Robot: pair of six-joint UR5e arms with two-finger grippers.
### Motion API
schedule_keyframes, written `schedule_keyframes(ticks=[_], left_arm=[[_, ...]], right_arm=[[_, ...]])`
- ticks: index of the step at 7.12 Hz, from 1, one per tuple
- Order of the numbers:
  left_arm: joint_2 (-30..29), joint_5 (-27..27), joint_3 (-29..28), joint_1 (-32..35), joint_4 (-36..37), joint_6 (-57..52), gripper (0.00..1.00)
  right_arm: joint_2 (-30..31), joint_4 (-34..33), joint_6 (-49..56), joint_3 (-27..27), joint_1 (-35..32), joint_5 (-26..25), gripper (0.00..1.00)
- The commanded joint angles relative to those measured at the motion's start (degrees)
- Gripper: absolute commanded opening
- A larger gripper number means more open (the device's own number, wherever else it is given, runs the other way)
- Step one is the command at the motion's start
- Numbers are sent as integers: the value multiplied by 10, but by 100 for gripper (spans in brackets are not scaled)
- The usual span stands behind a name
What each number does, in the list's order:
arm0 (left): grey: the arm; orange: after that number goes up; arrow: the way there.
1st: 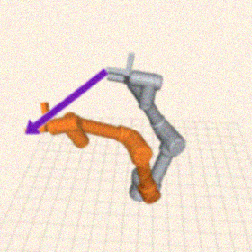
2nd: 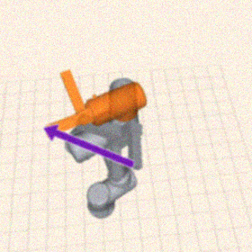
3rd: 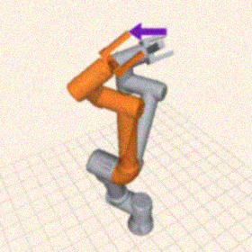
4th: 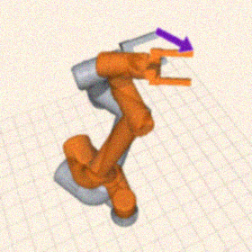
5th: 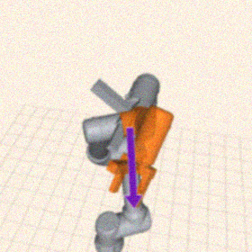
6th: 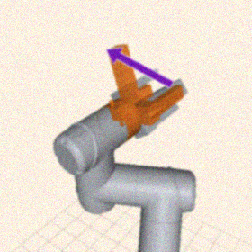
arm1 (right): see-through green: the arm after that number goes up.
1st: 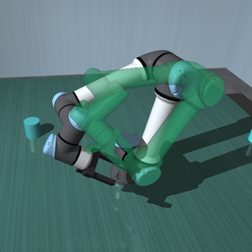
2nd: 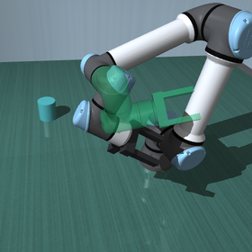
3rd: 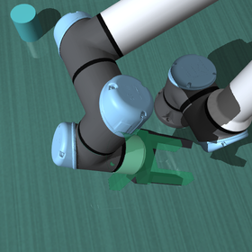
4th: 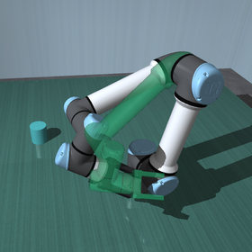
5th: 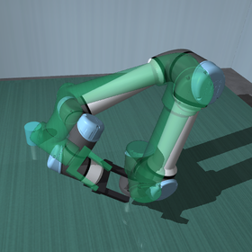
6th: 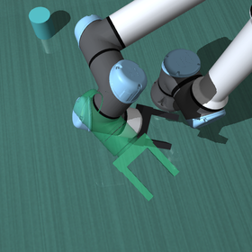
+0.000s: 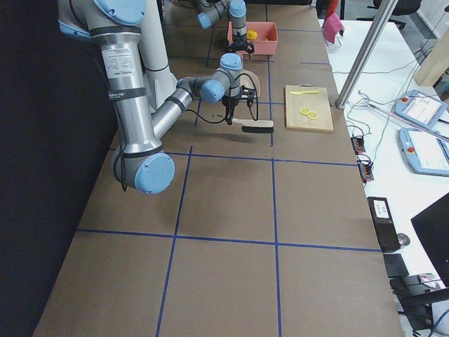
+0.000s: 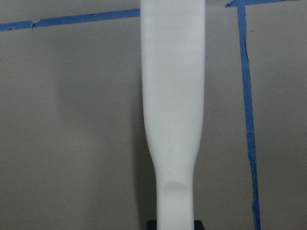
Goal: Sweep and dump trash into bin
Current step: 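Release the dustpan and lift the left gripper away while the right gripper returns the brush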
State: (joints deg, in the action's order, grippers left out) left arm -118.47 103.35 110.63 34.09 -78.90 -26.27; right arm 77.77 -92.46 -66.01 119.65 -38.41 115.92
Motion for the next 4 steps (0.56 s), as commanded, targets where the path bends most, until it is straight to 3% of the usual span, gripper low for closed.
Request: schedule_keyframes(ticks=[1, 2, 3, 4], left_arm=[[35, 4, 35, 64, 0, -2, 100], [79, 5, 58, 103, 0, 5, 100], [115, 5, 52, 165, 0, 1, 91], [120, 32, 9, 238, 1, -2, 95]], right_arm=[[21, 0, 34, 4, -8, 1, 1], [41, 0, 61, 8, -20, 3, 1], [78, 3, 95, 25, -41, 7, 1], [130, 37, 123, 32, -65, 37, 2]])
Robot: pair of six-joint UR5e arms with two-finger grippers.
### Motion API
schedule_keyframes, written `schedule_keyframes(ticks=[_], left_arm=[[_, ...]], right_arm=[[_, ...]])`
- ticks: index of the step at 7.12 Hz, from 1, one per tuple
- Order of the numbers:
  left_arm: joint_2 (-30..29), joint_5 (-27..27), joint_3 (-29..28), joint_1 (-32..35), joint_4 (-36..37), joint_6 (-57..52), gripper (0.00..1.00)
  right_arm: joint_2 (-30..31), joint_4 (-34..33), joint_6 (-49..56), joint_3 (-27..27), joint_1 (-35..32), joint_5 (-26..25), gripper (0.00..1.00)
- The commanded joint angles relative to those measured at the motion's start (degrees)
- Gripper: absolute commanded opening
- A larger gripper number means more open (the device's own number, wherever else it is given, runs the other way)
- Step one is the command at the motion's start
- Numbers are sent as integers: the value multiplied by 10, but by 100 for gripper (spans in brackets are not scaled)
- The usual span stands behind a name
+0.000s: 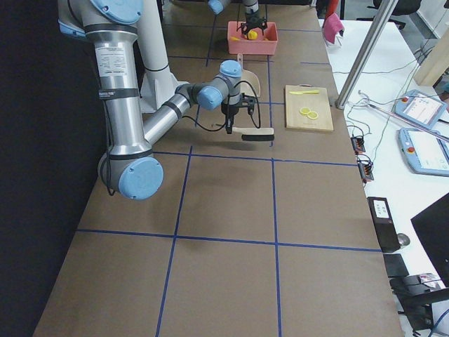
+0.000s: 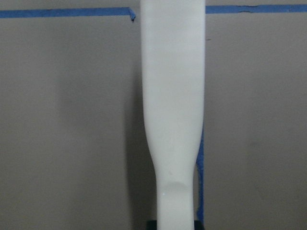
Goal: Sweep and dump trash into bin
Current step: 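Release the dustpan and lift the left gripper away while the right gripper returns the brush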
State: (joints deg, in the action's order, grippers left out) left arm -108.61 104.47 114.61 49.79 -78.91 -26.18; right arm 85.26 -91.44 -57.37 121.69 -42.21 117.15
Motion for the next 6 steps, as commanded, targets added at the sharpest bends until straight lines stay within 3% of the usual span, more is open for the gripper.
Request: schedule_keyframes(ticks=[1, 2, 4, 5, 6], left_arm=[[26, 127, -90, 151, 1, 4, 100], [26, 166, -137, 206, 2, 4, 100], [27, 168, -144, 225, 8, 5, 100], [27, 169, -161, 235, 9, 5, 100], [35, 204, -195, 259, 9, 7, 100]], right_arm=[[113, 91, 52, 6, -49, 47, 2], [166, 157, 61, -15, -61, 57, 2], [245, 248, 61, -50, -74, 99, 3], [260, 317, 60, -91, -75, 112, 4], [260, 362, 58, -131, -73, 110, 5]])
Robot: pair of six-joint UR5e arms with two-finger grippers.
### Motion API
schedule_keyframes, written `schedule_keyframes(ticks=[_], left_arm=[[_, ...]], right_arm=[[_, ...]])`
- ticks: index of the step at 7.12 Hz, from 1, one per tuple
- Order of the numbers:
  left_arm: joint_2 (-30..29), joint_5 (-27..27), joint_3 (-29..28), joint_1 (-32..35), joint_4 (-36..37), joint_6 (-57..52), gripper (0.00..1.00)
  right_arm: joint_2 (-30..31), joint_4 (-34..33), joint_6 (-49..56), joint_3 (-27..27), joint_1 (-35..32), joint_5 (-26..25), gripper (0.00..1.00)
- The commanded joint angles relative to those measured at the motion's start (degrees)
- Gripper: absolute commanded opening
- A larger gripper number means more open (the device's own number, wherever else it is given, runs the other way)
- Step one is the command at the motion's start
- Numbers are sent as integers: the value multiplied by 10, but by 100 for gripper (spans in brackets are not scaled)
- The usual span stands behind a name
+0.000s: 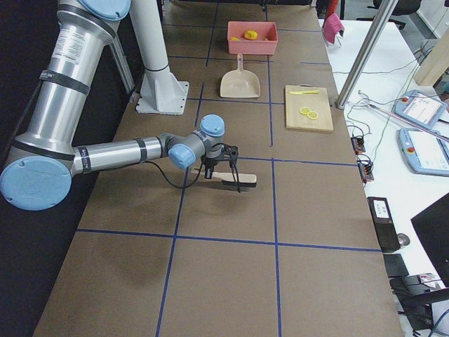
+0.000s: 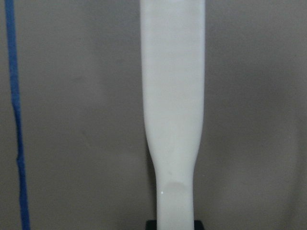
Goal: Sweep and dump trash into bin
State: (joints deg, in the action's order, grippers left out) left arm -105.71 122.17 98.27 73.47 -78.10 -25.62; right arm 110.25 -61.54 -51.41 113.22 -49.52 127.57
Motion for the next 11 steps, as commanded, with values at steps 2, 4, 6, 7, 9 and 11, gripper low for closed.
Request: schedule_keyframes(ticks=[2, 4, 6, 7, 9, 11], left_arm=[[10, 82, -54, 49, -2, 78, 100], [20, 83, -56, 86, 1, 106, 100], [49, 85, -56, 114, -4, 128, 100], [53, 86, -58, 127, -5, 129, 100], [53, 120, -92, 161, -5, 125, 100], [53, 158, -127, 180, -11, 129, 100]], right_arm=[[8, 82, 1, -66, 0, 4, 9], [7, 82, -1, -66, 0, 4, 54], [6, 82, -2, -58, -38, 6, 100], [4, 78, 3, -57, -90, 21, 100], [6, 48, 79, -68, -185, 82, 100], [-22, -124, 286, -68, -286, 82, 100]])
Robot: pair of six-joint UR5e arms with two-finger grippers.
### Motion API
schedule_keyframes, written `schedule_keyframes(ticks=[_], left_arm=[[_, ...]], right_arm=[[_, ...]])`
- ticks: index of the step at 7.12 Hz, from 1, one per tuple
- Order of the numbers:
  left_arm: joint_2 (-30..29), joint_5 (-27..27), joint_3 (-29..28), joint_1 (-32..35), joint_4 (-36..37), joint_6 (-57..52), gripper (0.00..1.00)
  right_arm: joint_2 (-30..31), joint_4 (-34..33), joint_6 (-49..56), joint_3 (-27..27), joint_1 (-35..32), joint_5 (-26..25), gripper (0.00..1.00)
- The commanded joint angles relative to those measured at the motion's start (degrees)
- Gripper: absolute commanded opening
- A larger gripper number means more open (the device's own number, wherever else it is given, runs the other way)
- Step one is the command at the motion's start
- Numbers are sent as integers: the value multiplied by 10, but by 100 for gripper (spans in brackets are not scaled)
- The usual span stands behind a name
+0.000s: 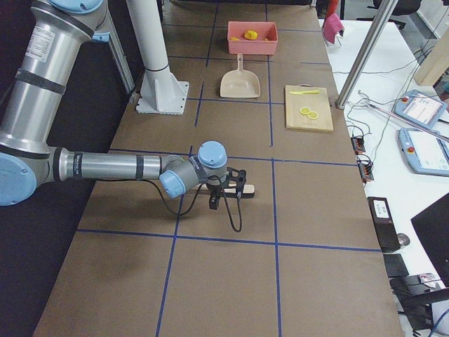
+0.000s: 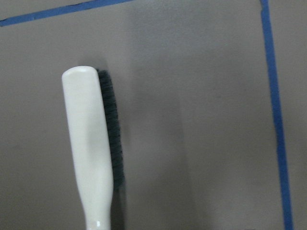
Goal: Sweep and dump trash into bin
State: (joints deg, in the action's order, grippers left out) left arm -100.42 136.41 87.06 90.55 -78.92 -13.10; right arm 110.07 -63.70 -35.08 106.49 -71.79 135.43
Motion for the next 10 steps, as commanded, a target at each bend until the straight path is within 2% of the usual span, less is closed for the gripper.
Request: schedule_keyframes(ticks=[1, 2, 3, 7, 8, 10], left_arm=[[0, 13, -16, 9, -3, 7, 100], [0, 13, -15, 9, -3, 15, 100], [-1, 13, -12, 9, -3, 22, 100], [6, 11, -9, 9, -23, 20, 100], [13, 11, -10, 9, -53, 23, 100], [15, 11, -20, 7, -55, 23, 100]], right_arm=[[-56, -208, 227, -1, -113, -4, 100], [-86, -287, 300, -5, -149, -5, 100], [-92, -328, 339, -5, -175, -10, 100], [-93, -338, 371, -4, -186, -42, 100], [-93, -338, 371, -4, -185, -42, 100], [-94, -338, 372, -5, -185, -42, 100]])
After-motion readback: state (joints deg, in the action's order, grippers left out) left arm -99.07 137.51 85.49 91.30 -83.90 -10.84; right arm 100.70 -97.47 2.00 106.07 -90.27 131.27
